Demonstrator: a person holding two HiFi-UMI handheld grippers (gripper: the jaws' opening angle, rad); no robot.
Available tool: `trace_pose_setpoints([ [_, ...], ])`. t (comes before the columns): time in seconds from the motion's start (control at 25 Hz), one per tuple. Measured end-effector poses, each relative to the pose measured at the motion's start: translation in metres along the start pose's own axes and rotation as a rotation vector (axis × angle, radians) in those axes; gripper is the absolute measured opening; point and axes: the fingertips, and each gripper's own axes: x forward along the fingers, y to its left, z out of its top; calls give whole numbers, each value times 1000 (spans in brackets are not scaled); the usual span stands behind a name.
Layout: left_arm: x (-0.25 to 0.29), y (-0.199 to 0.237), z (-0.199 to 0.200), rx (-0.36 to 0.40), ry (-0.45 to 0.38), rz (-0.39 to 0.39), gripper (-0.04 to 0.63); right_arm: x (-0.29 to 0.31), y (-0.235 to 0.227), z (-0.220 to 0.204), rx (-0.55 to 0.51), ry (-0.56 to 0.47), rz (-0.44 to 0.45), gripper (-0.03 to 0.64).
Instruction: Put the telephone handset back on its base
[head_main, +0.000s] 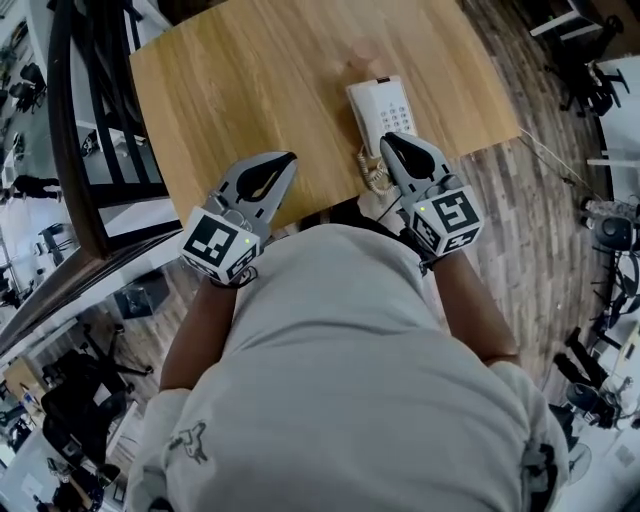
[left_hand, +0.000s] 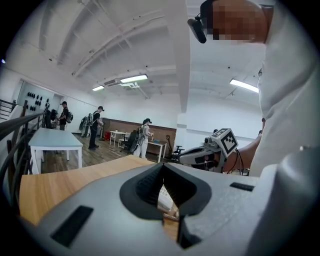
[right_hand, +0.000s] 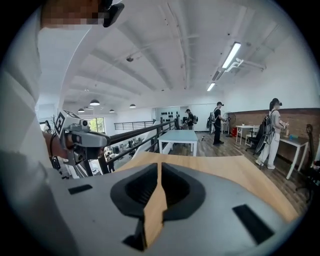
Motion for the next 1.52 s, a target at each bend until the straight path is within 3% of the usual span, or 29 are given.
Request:
trace_pose_setpoints([
  [0.12,-7,-3,4,14,-11,-2,6,-9,9,7,-7,-29,-1,6],
  [0.6,-21,-23,5,20,-21,-22,6,-41,26,3,-2,-25,-9,6],
  [1.0,-18,-58,1,23,-5,25,6,-75,16,-1,17,-41,36,6],
  [1.52,39,-158,4,27,-17,131,6,-174,-25,-25,-40,-58,166,5],
])
